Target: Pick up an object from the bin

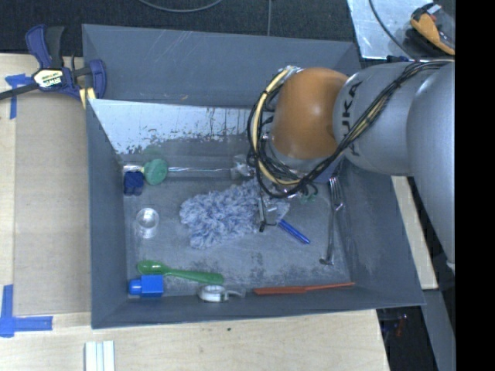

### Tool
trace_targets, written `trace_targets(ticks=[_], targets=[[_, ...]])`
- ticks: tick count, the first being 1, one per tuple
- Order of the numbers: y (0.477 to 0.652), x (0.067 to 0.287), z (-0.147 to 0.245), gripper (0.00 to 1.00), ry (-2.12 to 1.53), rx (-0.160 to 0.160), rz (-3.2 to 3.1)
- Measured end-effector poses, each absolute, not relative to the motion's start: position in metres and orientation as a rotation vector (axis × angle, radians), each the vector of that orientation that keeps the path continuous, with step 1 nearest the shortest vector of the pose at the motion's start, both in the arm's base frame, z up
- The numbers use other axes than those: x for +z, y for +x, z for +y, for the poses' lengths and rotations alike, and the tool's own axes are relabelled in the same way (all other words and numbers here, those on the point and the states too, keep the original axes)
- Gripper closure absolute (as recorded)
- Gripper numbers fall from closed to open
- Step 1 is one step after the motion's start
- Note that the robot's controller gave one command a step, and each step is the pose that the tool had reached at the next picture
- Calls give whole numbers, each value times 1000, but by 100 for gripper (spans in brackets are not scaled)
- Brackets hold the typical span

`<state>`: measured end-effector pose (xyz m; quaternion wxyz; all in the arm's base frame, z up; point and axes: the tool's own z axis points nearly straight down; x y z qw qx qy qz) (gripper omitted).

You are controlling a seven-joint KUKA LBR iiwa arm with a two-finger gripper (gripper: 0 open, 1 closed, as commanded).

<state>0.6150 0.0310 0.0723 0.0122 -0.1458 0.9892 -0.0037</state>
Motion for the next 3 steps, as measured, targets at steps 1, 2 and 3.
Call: trace_targets(ticks=[1, 2, 3], targets=[[626, 73, 49, 100, -512, -6, 3076], [626, 73, 49, 100, -512, -6, 3076], [622, 97, 49, 100, -515, -4, 3088]])
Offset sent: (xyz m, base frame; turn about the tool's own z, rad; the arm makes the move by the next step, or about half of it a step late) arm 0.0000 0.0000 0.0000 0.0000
